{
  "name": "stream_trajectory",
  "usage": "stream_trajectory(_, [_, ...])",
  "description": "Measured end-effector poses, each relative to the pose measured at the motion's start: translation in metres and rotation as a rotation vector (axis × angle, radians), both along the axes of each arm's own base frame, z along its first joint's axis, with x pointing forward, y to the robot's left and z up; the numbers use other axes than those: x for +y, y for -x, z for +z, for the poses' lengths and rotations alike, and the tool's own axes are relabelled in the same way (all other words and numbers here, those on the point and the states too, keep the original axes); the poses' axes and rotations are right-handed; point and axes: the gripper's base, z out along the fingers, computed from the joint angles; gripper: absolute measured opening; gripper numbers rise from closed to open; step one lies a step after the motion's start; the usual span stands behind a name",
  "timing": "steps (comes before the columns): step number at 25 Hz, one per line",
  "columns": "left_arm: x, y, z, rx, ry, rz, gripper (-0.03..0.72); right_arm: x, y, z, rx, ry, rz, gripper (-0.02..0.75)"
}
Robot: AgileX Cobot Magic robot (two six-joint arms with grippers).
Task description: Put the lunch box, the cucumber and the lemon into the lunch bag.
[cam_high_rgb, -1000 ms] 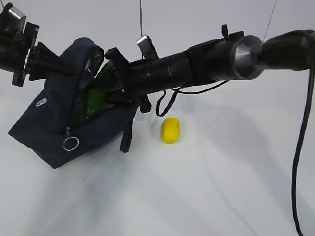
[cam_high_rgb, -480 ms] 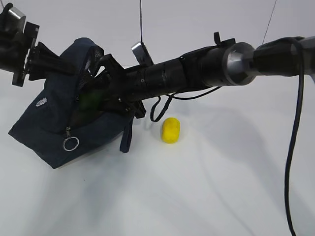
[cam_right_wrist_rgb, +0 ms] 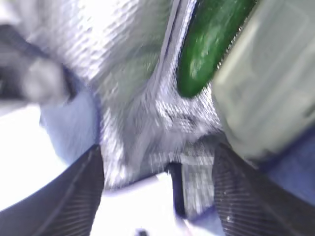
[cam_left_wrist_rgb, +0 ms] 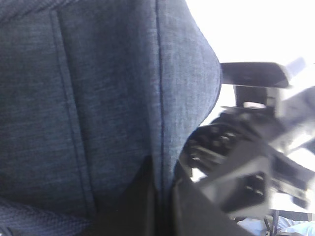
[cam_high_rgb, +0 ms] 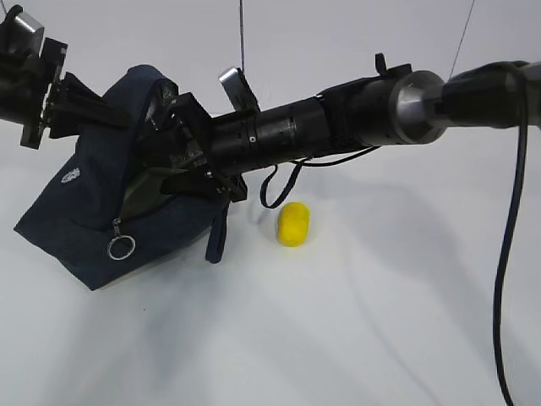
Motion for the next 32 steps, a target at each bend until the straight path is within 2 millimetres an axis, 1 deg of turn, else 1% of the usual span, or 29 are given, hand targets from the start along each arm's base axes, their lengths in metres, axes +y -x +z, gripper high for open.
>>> stream_trajectory(3, [0.000, 0.000, 0.000, 0.000, 0.000, 0.000, 0.000, -0.004, 0.001, 0.003, -0.038, -0.005, 0.042, 0.531])
stream_trajectory(6, [0.000, 0.000, 0.000, 0.000, 0.000, 0.000, 0.001, -0.007, 0.003, 0.008, -0.074, 0.027, 0.072, 0.531])
stream_trajectory(8, [0.000, 0.000, 0.000, 0.000, 0.000, 0.000, 0.000, -0.010, 0.006, 0.015, -0.105, 0.062, 0.102, 0.531])
stream_trajectory(11, [0.000, 0.000, 0.000, 0.000, 0.000, 0.000, 0.000, -0.016, 0.013, 0.031, -0.145, 0.149, 0.136, 0.531])
stream_trajectory(13, [0.000, 0.000, 0.000, 0.000, 0.000, 0.000, 0.000, -0.023, 0.017, 0.045, -0.163, 0.242, 0.131, 0.531])
stream_trajectory(17, [0.000, 0.000, -0.001, 0.001, -0.010, -0.005, 0.000, -0.042, 0.026, 0.071, -0.177, 0.469, 0.078, 0.530])
stream_trajectory(20, [0.001, 0.001, -0.002, 0.001, -0.024, -0.013, 0.000, -0.060, 0.031, 0.083, -0.155, 0.652, 0.003, 0.530])
stream_trajectory(24, [0.001, 0.001, -0.002, 0.002, -0.025, -0.013, 0.000, -0.080, 0.034, 0.078, -0.056, 0.874, -0.064, 0.530])
stream_trajectory(26, [0.001, 0.001, -0.002, 0.002, -0.025, -0.013, 0.000, -0.086, 0.034, 0.076, -0.022, 0.931, -0.094, 0.530])
stream_trajectory(30, [0.001, 0.001, -0.002, 0.002, -0.025, -0.013, 0.001, -0.085, 0.028, 0.070, -0.003, 0.922, -0.153, 0.530])
stream_trajectory(32, [0.001, 0.001, -0.002, 0.002, -0.025, -0.013, 0.000, -0.082, 0.025, 0.062, 0.019, 0.906, -0.162, 0.531])
